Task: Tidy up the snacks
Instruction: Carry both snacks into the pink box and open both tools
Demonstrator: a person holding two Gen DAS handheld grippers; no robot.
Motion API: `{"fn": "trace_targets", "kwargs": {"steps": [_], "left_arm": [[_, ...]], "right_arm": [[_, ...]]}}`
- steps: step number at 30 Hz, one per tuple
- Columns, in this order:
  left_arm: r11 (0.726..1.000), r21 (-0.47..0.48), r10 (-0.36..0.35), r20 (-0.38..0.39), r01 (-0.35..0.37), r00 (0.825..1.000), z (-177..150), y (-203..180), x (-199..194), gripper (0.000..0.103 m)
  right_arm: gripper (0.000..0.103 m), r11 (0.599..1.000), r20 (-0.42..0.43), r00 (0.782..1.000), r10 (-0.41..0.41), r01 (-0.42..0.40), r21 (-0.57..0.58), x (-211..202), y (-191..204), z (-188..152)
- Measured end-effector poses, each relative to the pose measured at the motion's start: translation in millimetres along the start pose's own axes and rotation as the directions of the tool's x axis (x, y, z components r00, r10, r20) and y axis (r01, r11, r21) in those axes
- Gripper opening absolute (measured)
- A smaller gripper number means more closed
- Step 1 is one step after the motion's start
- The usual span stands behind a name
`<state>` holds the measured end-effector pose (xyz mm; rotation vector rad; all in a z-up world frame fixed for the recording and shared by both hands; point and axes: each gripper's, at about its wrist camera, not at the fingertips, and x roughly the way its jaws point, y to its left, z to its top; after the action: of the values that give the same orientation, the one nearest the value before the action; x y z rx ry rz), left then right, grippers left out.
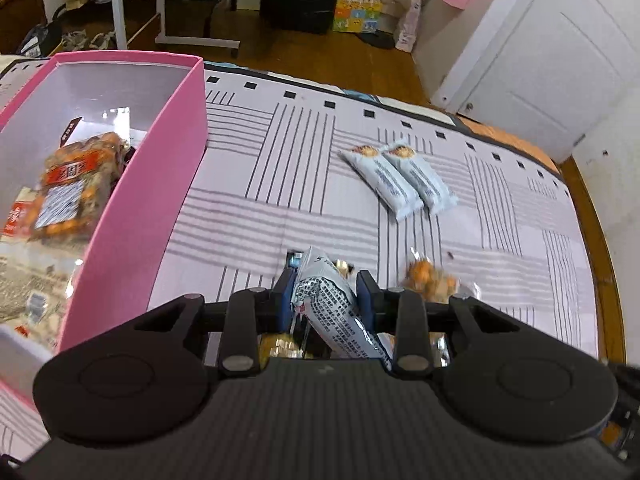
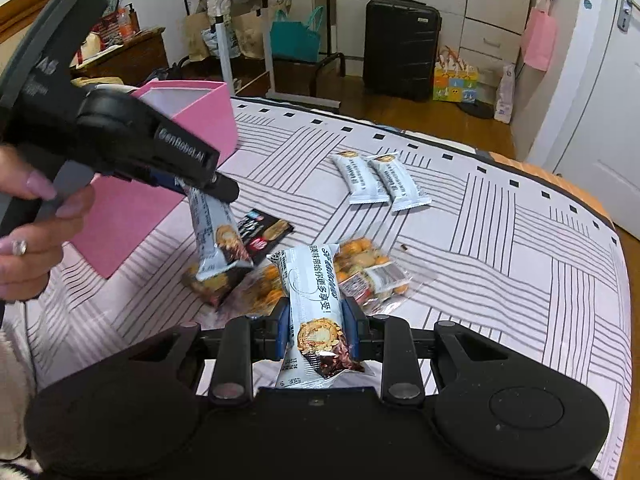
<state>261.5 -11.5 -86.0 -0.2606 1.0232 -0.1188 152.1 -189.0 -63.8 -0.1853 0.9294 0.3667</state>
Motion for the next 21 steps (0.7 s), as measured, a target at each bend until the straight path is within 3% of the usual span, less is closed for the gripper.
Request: {"fn": "trace_targets", "kwargs": {"steps": [10, 18, 21], "left_arm": [[0.993, 0.104, -0.044, -0.029, 0.047, 0.999, -53, 8, -61, 0.031], [0.985, 0.150, -0.079, -0.036, 0.084, 0.996, -60, 31, -115, 0.032], [0.985, 0.155, -0.076, 0.000, 0.075, 0.997, -58, 44, -135, 0.032]], "right_arm": [[0.032, 0.998, -0.060, 0.997, 0.052, -0.055, -0.040, -40, 31, 8], [0.032, 0.985, -0.069, 0.988, 0.137, -0.143, -0.094, -63, 68, 16], [0.032, 0.976, -0.039, 0.984, 0.174, -0.177, -0.128, -70, 84, 23]]}}
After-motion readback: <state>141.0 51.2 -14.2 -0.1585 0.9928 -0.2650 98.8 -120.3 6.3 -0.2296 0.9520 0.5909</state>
